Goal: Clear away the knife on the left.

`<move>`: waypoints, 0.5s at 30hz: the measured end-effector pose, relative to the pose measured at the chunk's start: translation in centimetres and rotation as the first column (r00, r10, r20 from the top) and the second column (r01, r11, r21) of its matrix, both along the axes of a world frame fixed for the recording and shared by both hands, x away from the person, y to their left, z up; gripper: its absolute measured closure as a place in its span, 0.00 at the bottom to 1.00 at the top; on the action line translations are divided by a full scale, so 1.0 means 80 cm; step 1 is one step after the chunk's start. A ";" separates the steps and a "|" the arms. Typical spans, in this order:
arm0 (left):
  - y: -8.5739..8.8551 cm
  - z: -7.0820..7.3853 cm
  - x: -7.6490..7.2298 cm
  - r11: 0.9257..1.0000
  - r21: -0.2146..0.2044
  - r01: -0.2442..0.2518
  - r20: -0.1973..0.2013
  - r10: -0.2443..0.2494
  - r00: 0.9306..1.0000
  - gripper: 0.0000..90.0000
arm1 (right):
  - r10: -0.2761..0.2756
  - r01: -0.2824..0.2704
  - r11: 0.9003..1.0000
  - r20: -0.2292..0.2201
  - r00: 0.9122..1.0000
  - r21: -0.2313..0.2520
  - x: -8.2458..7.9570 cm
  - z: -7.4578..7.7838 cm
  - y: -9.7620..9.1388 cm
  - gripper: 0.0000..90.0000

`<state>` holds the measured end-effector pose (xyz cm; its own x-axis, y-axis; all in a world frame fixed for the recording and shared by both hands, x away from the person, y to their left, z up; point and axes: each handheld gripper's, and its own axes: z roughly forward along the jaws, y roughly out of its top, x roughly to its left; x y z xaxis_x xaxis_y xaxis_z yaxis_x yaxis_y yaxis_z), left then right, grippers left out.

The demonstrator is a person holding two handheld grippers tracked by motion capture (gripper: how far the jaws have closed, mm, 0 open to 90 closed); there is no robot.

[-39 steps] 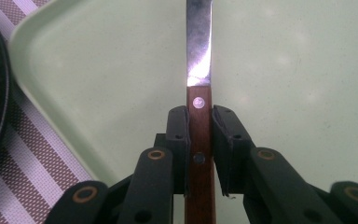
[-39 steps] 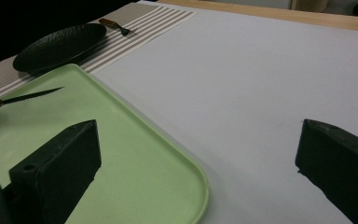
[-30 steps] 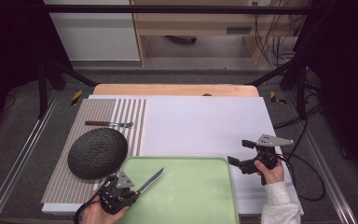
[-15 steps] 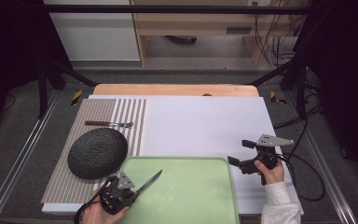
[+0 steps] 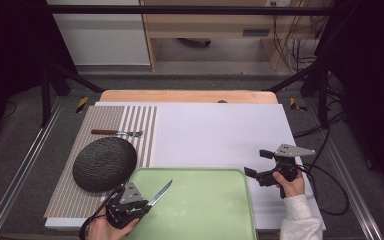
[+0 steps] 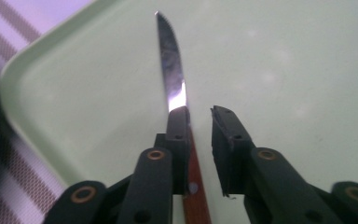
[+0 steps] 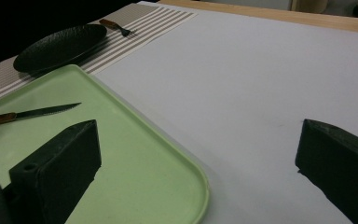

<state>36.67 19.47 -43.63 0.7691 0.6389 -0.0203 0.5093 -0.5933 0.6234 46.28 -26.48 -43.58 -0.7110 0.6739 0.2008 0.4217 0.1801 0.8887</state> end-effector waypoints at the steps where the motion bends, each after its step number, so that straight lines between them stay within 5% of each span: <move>1: -0.001 0.000 0.000 1.000 -0.003 0.008 0.002 -0.008 1.000 0.90 | -0.001 0.001 1.000 -0.001 1.000 -0.001 0.000 0.000 0.000 0.01; 6: -0.006 -0.008 0.003 0.999 -0.009 0.050 -0.010 -0.050 0.999 0.99 | -0.001 0.001 1.000 -0.001 1.000 -0.002 0.000 0.000 0.000 0.01; 15: -0.012 -0.020 0.008 0.995 0.019 0.093 -0.014 -0.093 0.996 1.00 | 0.000 0.000 1.000 -0.001 1.000 -0.001 0.000 0.000 0.000 0.01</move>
